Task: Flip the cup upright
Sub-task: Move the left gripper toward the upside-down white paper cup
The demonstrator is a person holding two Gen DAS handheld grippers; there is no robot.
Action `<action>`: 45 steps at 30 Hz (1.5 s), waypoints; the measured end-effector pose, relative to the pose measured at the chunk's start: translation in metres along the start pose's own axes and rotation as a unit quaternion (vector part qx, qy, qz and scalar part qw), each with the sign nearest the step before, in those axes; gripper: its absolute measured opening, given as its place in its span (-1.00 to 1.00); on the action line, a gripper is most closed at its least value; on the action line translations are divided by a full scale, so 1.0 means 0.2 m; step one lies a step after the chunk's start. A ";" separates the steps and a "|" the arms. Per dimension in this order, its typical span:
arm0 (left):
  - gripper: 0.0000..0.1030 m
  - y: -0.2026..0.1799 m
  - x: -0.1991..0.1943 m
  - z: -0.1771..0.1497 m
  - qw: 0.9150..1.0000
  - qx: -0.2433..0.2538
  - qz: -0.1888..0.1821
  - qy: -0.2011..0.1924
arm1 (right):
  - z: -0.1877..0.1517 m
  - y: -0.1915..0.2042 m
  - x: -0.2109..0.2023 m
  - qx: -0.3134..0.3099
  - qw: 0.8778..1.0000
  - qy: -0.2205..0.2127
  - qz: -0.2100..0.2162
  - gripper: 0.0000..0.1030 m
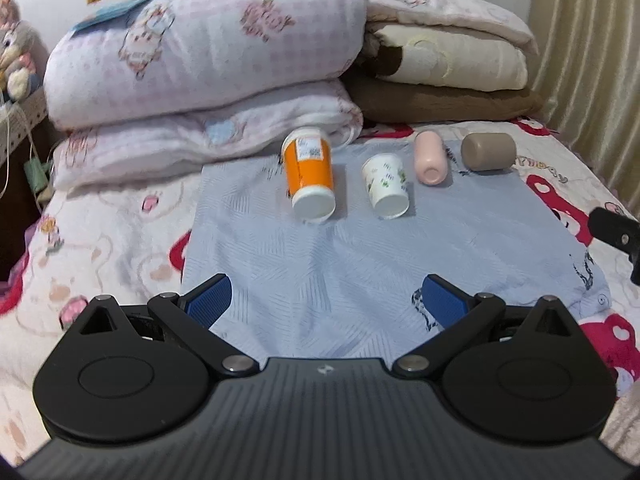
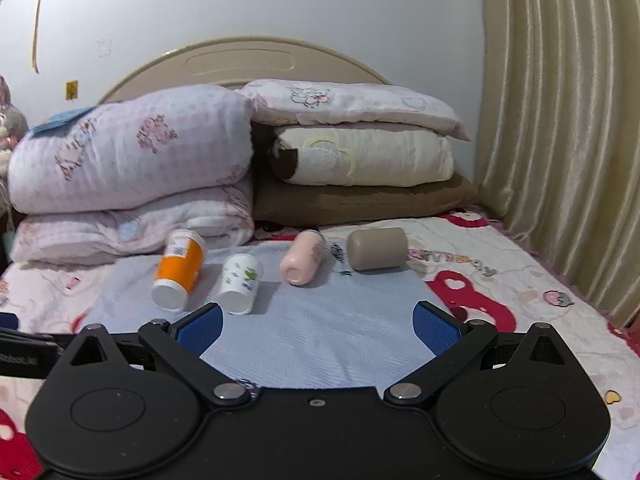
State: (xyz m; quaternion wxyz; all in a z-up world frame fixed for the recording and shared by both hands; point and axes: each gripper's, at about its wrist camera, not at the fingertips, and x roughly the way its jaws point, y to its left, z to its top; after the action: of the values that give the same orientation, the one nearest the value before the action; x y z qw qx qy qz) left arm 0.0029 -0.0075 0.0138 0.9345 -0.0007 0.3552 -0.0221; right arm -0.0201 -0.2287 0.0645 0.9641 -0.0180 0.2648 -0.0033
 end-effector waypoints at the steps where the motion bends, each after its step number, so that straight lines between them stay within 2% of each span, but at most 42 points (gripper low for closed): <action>1: 1.00 0.00 -0.01 0.03 1.000 0.004 0.001 -0.002 | 0.03 -0.01 0.00 0.001 1.000 -0.001 0.011 0.99; 6: 1.00 0.00 -0.01 0.21 0.999 0.025 -0.016 -0.015 | 0.18 -0.02 0.05 0.001 0.997 0.008 0.077 0.98; 8: 1.00 0.00 0.04 0.28 0.999 0.030 -0.020 -0.027 | 0.24 -0.01 0.10 -0.001 0.995 0.012 0.101 0.98; 11: 1.00 0.00 0.16 0.38 0.999 0.029 -0.022 -0.024 | 0.30 0.04 0.22 -0.021 0.992 0.024 0.125 0.96; 15: 1.00 0.02 0.33 0.48 0.999 0.014 -0.035 -0.009 | 0.33 0.10 0.37 -0.049 0.987 0.044 0.148 0.89; 18: 0.98 0.03 0.47 0.52 0.998 -0.009 -0.059 0.014 | 0.32 0.12 0.45 -0.071 0.982 0.051 0.165 0.89; 21: 0.96 0.03 0.61 0.56 0.996 -0.024 -0.078 0.030 | 0.30 0.17 0.57 -0.090 0.973 0.078 0.196 0.89; 24: 0.96 0.01 0.72 0.58 0.995 -0.026 -0.084 0.036 | 0.27 0.23 0.69 -0.109 0.969 0.092 0.201 0.89; 29: 0.95 0.00 0.87 0.56 0.994 -0.034 -0.094 0.040 | 0.19 0.28 0.90 -0.128 0.968 0.077 0.204 0.87; 33: 0.94 0.00 0.99 0.51 0.993 -0.034 -0.105 0.039 | 0.09 0.29 1.09 -0.102 0.965 0.101 0.217 0.74; 36: 0.89 -0.01 1.07 0.49 0.991 -0.030 -0.126 0.040 | 0.03 0.30 1.23 -0.083 0.967 0.115 0.212 0.74; 40: 0.71 -0.02 1.15 0.50 0.988 -0.035 -0.145 0.036 | 0.00 0.29 1.36 -0.062 0.972 0.108 0.199 0.74; 45: 0.66 -0.04 1.20 0.51 0.984 -0.036 -0.169 0.030 | -0.03 0.30 1.48 -0.055 0.973 0.110 0.195 0.74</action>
State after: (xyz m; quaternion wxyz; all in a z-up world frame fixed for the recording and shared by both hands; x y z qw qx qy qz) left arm 0.2486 -0.0278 -0.0696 0.9055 -0.0940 0.3787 -0.1667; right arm 0.2317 -0.1739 -0.0948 0.9089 -0.0181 0.3671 0.1973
